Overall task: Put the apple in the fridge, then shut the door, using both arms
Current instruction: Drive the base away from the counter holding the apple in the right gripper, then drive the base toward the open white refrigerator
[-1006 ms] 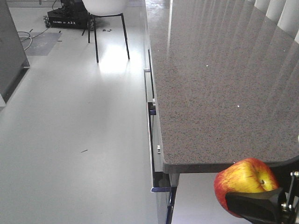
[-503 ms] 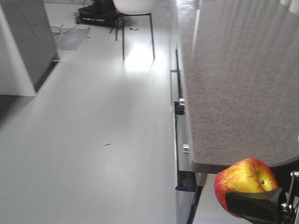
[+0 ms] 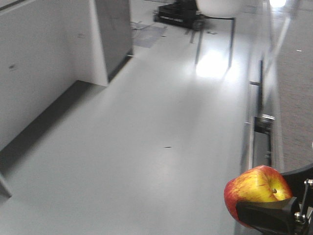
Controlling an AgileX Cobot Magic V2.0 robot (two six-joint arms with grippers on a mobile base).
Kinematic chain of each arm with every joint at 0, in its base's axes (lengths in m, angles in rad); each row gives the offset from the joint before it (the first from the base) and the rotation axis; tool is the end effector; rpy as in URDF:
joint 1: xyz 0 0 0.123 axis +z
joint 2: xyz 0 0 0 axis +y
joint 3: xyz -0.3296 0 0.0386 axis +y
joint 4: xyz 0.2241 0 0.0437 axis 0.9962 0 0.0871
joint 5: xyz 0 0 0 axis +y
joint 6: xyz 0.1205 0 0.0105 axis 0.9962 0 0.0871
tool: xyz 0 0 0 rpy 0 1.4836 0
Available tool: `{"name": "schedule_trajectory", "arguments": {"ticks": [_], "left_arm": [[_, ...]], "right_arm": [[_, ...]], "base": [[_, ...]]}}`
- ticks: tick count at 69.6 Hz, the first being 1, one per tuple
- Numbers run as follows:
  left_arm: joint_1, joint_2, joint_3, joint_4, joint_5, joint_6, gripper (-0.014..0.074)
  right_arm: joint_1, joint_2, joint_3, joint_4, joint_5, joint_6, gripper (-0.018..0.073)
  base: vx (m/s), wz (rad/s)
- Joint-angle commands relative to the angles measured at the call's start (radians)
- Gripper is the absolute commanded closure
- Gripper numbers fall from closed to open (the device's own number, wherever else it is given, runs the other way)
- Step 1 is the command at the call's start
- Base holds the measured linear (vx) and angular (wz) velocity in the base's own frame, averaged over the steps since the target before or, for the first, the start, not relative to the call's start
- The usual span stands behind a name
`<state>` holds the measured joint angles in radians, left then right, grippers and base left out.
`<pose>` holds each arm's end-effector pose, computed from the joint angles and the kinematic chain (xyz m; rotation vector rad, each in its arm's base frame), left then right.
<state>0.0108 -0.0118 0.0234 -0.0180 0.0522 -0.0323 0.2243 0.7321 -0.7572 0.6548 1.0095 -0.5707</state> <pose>0.0155 0.0001 0.2016 -0.0465 1.5468 -0.0320 0.0608 0.0779 0.3478 -0.7209 2.1933 0.6564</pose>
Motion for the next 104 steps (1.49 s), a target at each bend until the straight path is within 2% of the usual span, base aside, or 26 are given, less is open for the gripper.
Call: {"name": "schedule_trajectory", "arguments": {"ticks": [1,104], "left_arm": [[-0.001,-0.013,0.013,-0.005,-0.072,-0.004,0.0603],[-0.001,-0.013,0.013,-0.005,-0.072,-0.004,0.0603]], "right_arm": [[-0.004,-0.004,-0.028,0.043,-0.043,-0.003,0.0242],[-0.004,-0.004,-0.028,0.043,-0.043,-0.003,0.0242]], "base": [[-0.04,0.64],[0.01,0.62]]}}
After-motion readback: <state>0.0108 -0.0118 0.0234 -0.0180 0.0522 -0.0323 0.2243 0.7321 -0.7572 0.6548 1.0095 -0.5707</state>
